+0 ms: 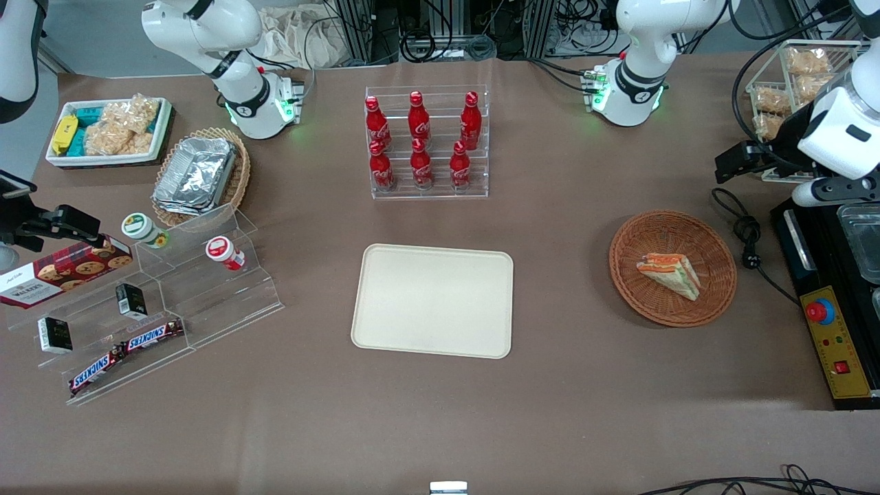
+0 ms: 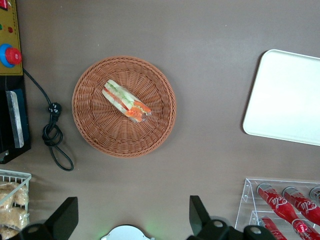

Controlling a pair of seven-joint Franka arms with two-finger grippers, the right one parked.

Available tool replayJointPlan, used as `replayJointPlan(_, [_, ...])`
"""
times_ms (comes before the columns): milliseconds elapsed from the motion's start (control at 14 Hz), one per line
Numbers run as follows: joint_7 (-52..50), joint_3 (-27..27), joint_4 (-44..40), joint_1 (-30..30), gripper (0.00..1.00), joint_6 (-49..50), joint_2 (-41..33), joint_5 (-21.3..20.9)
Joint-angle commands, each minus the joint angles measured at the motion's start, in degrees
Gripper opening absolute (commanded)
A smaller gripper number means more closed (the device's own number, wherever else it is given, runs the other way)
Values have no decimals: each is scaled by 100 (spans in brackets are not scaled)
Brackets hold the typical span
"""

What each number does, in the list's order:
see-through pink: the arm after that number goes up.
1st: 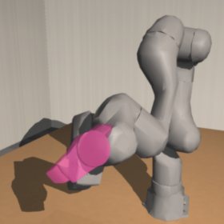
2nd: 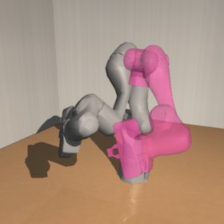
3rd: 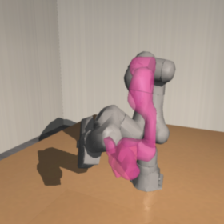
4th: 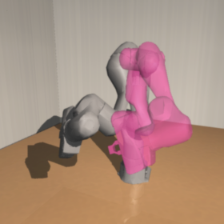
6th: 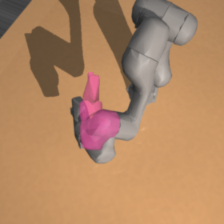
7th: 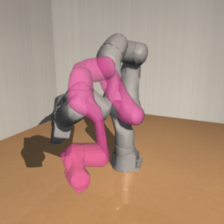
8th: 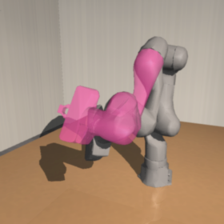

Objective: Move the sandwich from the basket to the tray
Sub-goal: 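Move the left gripper down over the wrapped sandwich in the wicker basket, then close the left gripper on the wrapped sandwich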

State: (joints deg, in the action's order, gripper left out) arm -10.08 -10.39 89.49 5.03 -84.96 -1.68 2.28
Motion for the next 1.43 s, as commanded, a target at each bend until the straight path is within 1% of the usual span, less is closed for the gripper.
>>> replayJointPlan(0, [42,28,-205,-37,100,199,124,-25])
replayJointPlan(71, [-124,28,-230,-29,100,199,159,27])
replayJointPlan(214, [-712,37,-170,-20,100,190,221,1])
replayJointPlan(357, [-1082,37,84,146,100,68,388,-17])
replayJointPlan(500, [-1258,37,715,322,100,-545,388,-17])
replayJointPlan(714, [-2179,37,1744,437,100,-1766,563,-25])
replayJointPlan(929, [-2830,46,1975,446,100,-2576,1255,-60])
replayJointPlan(1071, [-3558,37,1958,472,100,-2955,1800,-235])
replayJointPlan(1214, [-4157,37,1967,473,100,-3245,2223,-543])
replayJointPlan(1357, [-4466,46,1984,473,100,-3290,2487,-797])
